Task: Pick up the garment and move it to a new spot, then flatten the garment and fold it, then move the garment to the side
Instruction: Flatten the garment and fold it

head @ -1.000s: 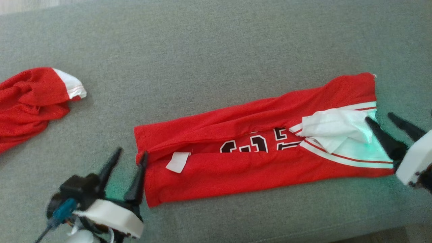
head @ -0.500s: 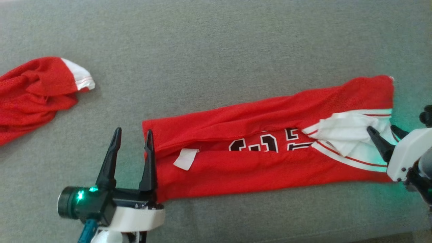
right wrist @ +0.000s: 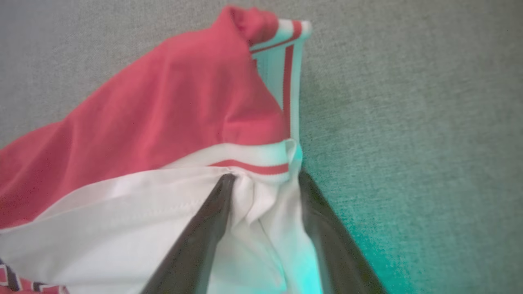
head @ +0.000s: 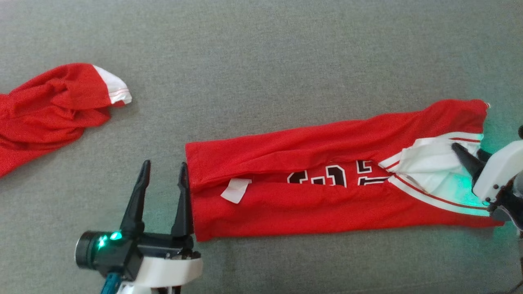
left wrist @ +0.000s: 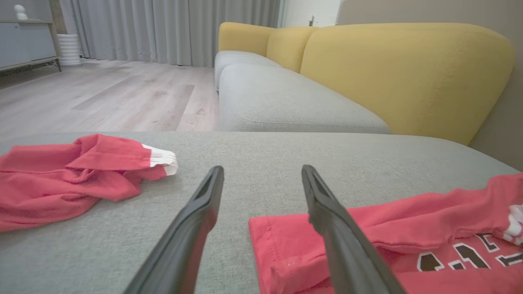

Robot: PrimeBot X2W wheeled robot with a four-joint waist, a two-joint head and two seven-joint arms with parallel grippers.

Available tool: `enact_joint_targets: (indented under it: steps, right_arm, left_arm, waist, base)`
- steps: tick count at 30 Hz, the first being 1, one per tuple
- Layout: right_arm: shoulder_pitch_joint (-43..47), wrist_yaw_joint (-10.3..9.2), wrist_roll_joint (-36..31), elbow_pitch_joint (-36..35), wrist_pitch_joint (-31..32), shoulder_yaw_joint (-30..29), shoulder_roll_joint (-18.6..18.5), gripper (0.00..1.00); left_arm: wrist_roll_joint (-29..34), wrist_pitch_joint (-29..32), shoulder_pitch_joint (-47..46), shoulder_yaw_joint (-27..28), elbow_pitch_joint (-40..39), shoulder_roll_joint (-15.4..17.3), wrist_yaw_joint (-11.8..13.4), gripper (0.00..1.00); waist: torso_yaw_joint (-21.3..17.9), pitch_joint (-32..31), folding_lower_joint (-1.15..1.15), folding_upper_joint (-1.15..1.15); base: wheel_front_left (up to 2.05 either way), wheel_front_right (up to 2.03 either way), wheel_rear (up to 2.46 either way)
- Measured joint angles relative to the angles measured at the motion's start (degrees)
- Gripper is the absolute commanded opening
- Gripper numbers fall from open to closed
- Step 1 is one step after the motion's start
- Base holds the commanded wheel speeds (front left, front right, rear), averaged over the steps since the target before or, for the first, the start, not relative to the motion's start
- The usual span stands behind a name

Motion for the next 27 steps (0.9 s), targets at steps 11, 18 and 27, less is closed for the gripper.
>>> enact_joint_targets:
  steps: [11, 18, 27]
  right_arm:
    - [0.52, 0.04, 1.15, -0.88, 2.55, -14.68, -3.60, 0.00]
    - [3.32, 0.03, 6.25, -14.41, 11.20, -15.07, -2.89, 0.00]
    - [6.95, 0.03, 9.35, -28.33, 20.30, -8.42, 12.60, 0.00]
  left_arm:
    - [2.31, 0.00, 3.22, 7.14, 2.22, -5.21, -6.04, 1.00]
    - [4.10, 0.00, 6.50, 9.17, 4.59, -6.10, -7.55, 1.00]
    - [4.47, 0.00, 8.04, 9.31, 5.90, -6.48, -7.94, 1.00]
  waist:
    - [0.81, -4.18, 0.00, 0.00]
    - [1.12, -7.82, -0.01, 0.00]
    - [1.35, -9.49, -0.01, 0.00]
  base:
    - [0.00, 0.00, 0.00]
    - [0.00, 0.00, 0.00]
    - [0.00, 0.00, 0.00]
